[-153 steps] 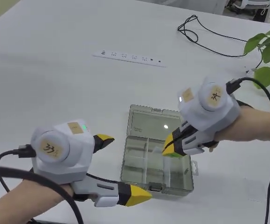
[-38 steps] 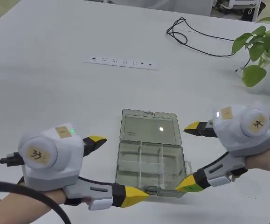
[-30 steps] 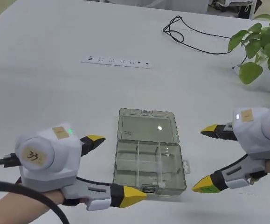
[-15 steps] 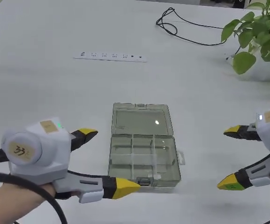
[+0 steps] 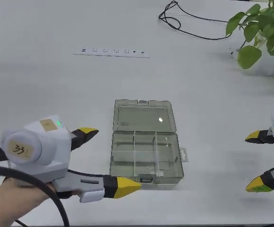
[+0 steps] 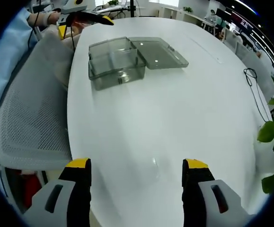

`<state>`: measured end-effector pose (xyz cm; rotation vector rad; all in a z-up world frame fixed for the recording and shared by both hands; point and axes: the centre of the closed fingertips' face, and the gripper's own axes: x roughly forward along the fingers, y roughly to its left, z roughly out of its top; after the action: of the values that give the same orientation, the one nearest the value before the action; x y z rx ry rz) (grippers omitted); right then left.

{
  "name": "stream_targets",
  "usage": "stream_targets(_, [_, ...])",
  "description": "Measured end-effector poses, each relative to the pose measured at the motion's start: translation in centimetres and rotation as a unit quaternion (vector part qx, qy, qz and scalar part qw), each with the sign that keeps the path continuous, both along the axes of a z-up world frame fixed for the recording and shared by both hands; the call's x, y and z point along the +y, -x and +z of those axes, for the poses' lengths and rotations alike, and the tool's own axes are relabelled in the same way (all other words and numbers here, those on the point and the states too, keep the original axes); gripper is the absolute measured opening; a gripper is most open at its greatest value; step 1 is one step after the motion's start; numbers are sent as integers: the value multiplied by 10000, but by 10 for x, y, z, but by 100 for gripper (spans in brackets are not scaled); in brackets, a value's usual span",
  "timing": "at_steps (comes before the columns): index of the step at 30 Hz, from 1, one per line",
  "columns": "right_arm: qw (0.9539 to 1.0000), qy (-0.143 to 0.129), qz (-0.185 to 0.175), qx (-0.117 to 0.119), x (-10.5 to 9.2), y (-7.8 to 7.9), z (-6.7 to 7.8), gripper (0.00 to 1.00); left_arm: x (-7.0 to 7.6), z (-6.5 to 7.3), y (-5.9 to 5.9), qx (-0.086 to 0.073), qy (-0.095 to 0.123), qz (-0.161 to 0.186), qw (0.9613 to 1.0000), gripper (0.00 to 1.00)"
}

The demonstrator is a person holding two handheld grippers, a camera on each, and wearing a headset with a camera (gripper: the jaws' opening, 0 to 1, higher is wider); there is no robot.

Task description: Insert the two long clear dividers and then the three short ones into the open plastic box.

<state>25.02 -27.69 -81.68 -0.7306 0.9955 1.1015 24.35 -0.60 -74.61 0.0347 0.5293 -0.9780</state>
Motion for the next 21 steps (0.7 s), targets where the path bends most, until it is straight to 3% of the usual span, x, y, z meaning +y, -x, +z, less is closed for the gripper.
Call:
stream_targets(6, [9984,329,442,123,-8,3,-10,71,2,-1,1,22,-18,17,10000,100])
stream_targets(13, [9957,616,657,205,-17,0,-19,62,7,-2,2,43,-44,76,10000,100])
stream_targets(16, [9915,957,839,283,-25,1,-25,55,9,-3,1,52,-44,105,9999,100])
stream_targets(18, [9891,1050,1007,232,-27,0,-27,54,10,-4,1,58,-28,129,9999,100])
stream_targets(21, [9902,990,934,309,-27,0,-30,50,11,-4,1,57,-28,129,9999,100])
